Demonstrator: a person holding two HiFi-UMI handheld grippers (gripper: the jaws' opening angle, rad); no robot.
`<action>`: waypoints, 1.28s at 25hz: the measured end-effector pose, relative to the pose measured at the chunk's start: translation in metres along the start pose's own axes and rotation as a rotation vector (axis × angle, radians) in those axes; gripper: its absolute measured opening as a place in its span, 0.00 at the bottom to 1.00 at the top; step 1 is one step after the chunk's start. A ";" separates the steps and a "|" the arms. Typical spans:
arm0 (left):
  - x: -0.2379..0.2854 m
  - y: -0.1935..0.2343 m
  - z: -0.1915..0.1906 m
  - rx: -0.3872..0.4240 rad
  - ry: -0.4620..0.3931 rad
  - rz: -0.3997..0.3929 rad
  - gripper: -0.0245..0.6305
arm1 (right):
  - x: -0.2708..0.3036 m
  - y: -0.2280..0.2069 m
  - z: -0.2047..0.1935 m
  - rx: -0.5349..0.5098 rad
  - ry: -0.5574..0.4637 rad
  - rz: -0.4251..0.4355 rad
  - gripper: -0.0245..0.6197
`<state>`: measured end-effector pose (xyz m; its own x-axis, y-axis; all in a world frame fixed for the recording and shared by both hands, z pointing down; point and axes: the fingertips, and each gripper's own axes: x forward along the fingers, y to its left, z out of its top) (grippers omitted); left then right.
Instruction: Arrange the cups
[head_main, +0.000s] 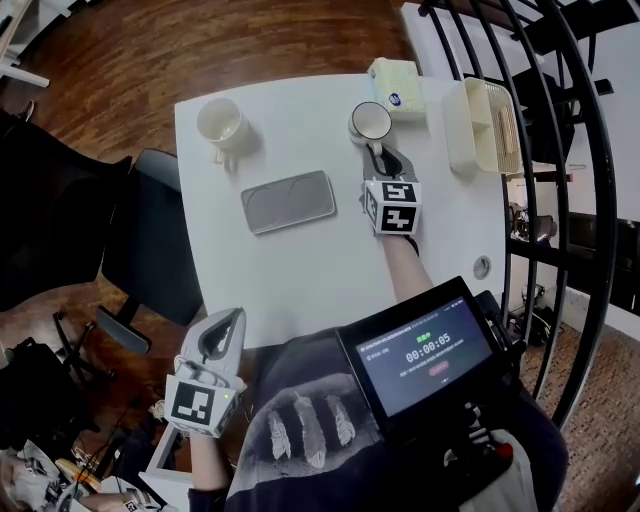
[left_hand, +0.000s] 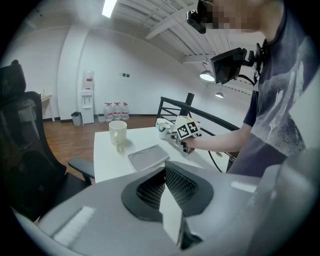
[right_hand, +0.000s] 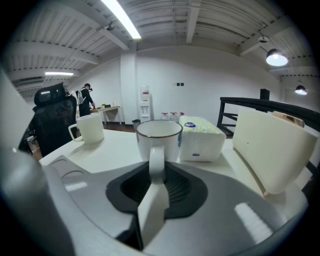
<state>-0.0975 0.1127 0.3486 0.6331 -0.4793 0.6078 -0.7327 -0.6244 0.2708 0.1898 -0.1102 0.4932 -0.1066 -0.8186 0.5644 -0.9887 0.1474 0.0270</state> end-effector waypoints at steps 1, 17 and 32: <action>0.000 0.000 0.000 -0.003 -0.003 -0.002 0.06 | 0.000 0.000 0.001 -0.003 0.001 0.004 0.15; 0.003 0.003 -0.003 0.010 0.003 -0.016 0.06 | -0.023 0.003 0.000 -0.044 -0.047 0.176 0.14; 0.005 0.002 -0.008 0.001 -0.013 -0.019 0.06 | -0.045 0.014 0.007 -0.037 -0.110 0.275 0.13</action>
<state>-0.0977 0.1141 0.3583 0.6499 -0.4753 0.5931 -0.7203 -0.6343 0.2809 0.1803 -0.0753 0.4622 -0.3823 -0.8003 0.4619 -0.9170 0.3902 -0.0830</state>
